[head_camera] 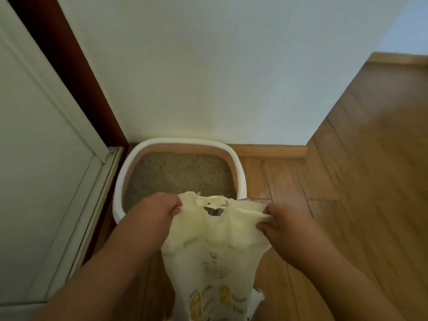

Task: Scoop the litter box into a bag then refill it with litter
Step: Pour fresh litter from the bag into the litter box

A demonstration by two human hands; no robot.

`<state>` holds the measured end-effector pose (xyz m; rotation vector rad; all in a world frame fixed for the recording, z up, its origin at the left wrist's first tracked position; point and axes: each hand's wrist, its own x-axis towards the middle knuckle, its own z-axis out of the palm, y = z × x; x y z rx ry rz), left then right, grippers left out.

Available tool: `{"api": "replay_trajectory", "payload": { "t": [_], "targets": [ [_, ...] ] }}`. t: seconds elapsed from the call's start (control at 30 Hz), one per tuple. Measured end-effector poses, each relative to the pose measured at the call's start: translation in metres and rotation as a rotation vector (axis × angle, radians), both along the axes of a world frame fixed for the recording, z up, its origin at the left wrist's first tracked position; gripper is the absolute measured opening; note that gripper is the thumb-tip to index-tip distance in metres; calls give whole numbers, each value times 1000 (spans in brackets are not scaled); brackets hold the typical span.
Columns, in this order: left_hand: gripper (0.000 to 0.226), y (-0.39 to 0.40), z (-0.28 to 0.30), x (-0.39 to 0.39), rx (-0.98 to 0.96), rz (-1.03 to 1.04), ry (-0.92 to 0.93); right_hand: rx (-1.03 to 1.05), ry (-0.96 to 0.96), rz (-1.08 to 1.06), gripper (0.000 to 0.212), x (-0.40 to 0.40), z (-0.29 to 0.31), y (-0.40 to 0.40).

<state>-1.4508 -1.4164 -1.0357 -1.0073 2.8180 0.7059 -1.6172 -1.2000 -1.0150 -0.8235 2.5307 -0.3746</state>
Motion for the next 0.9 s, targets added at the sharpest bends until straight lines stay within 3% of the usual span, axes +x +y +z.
{"api": "replay_trajectory", "payload": {
  "t": [0.2,0.37,0.53,0.67,0.9],
  "targets": [
    [20,-22,-13,-13,-31,86,0,-65,5,-21,21,-17,-8,-14],
    [24,-1,-6,-16,-299,13,-77,-70,-12,19,28,-13,-8,-18],
    [35,25,-2,-3,-402,-18,-35,-98,42,37,25,-2,-8,-11],
    [25,27,9,7,-486,16,-6,-93,58,69,27,-2,-4,-9],
    [48,43,34,3,-323,11,-117,-94,-40,-14,56,7,5,-13]
  ]
}}
